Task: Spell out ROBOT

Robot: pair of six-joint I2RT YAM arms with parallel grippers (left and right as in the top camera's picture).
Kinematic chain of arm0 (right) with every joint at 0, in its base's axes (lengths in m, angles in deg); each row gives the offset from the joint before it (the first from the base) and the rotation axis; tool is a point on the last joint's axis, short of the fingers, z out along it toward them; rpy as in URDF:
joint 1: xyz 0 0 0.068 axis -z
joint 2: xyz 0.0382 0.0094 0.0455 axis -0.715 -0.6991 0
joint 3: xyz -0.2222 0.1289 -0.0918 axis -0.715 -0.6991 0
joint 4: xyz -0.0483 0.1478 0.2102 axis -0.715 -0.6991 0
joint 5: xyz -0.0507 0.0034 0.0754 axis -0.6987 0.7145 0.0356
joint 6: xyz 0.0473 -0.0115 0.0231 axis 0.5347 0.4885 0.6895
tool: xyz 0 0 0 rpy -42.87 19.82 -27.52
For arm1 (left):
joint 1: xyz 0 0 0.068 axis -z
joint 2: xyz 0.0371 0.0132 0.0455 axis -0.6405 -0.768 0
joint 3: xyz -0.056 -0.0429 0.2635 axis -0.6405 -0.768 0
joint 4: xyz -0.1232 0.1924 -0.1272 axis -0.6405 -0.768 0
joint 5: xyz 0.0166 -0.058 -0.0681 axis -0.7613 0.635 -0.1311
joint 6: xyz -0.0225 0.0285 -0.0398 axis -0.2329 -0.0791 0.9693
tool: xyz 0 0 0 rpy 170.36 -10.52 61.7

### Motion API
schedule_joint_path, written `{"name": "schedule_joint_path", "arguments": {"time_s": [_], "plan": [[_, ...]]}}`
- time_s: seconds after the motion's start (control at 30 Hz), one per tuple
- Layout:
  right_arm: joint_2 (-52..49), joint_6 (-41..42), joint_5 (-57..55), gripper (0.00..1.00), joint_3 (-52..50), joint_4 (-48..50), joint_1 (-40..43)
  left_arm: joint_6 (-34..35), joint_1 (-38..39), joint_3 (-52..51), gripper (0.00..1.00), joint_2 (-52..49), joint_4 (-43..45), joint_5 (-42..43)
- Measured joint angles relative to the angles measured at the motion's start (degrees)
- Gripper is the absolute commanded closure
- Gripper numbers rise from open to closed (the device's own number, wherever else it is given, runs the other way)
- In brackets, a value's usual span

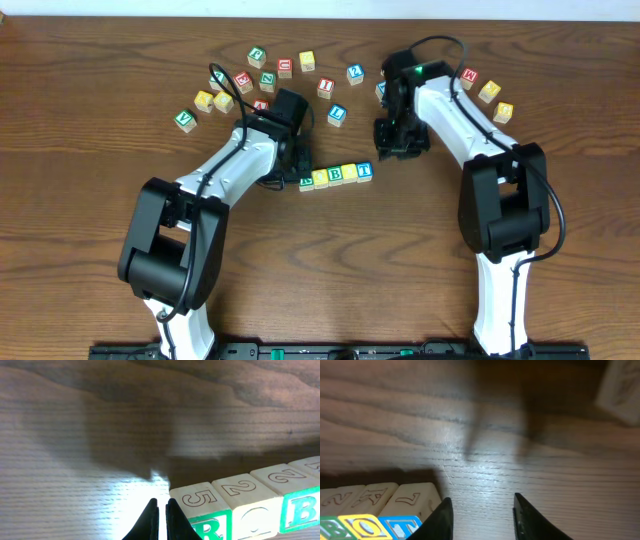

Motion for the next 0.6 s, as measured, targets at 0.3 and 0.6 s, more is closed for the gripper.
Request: {"name": "schedule_joint_path", "arguments": {"time_s": [0.3, 0.6], "plan": [[0.0, 0.24, 0.46, 0.71, -2.08, 0.28, -2.08, 2.82, 0.59, 0.0, 0.93, 0.0, -0.87, 0.17], [0.0, 0.98, 0.17, 0.71, -2.21, 0.44, -2.49, 2.82, 0.55, 0.0, 0.93, 0.0, 0.48, 0.0]]}}
